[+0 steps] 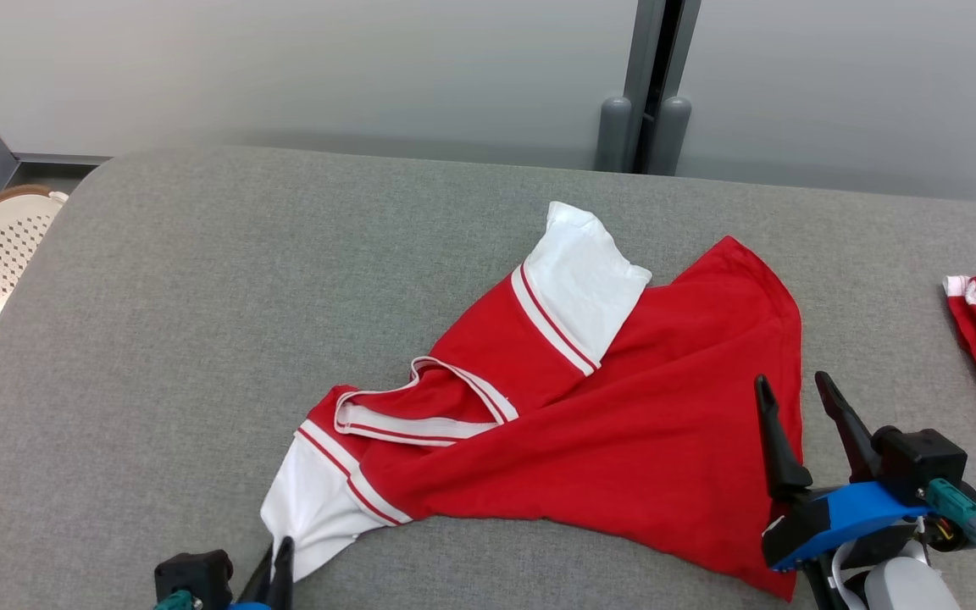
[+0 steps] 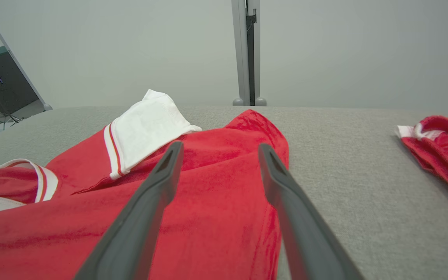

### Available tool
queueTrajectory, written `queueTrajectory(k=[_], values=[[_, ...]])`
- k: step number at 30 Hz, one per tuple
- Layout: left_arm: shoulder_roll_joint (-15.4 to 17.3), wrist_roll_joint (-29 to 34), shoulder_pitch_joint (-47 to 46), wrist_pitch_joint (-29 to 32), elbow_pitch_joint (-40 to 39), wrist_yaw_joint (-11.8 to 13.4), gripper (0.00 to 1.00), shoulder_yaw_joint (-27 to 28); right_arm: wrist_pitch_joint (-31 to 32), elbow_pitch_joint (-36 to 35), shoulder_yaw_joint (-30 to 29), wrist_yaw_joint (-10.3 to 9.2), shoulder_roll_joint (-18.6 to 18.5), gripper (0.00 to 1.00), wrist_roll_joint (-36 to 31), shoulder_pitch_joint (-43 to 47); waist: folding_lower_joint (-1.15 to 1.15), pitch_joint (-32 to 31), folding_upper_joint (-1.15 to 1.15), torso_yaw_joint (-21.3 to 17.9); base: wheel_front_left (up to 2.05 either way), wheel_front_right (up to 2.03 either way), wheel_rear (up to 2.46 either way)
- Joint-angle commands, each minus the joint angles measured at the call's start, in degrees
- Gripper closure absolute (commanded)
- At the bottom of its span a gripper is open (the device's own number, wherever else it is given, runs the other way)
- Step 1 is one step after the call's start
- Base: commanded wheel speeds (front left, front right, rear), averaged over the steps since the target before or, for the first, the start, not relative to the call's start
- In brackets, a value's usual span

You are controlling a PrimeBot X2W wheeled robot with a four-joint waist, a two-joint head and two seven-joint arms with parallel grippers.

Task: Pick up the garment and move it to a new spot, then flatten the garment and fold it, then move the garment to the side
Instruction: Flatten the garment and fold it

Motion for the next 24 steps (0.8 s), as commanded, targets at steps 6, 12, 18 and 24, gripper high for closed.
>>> queueTrajectory(k=[6,12,18,24], values=[[1.62,0.01,0.93,2.62,-4.41,0.61,0.00,-0.29,-0.41,0.49,0.22,0.01,-0.14,0.00,0.35,-0.69,0.00,-0.11,0.00,-0.92,0.00,0.00,0.00],[3.36,1.21,-1.25,1.09,-9.37,1.86,0.00,1.47,-0.65,0.48,-0.80,0.01,-0.13,0.00,0.02,-0.69,0.00,-0.20,0.00,-2.75,0.00,0.00,0.00],[3.11,1.84,-3.57,-2.13,-12.56,1.95,0.00,2.89,-0.98,-0.27,-2.99,0.01,-0.13,0.00,-0.93,0.00,0.00,-0.03,0.00,-4.34,0.00,0.00,0.00],[1.62,2.55,-8.82,-7.11,-7.77,-2.00,0.00,1.17,-0.81,-1.01,-4.81,0.01,-0.12,0.00,-2.21,0.66,0.00,-0.62,0.00,-5.83,0.00,0.00,0.00]])
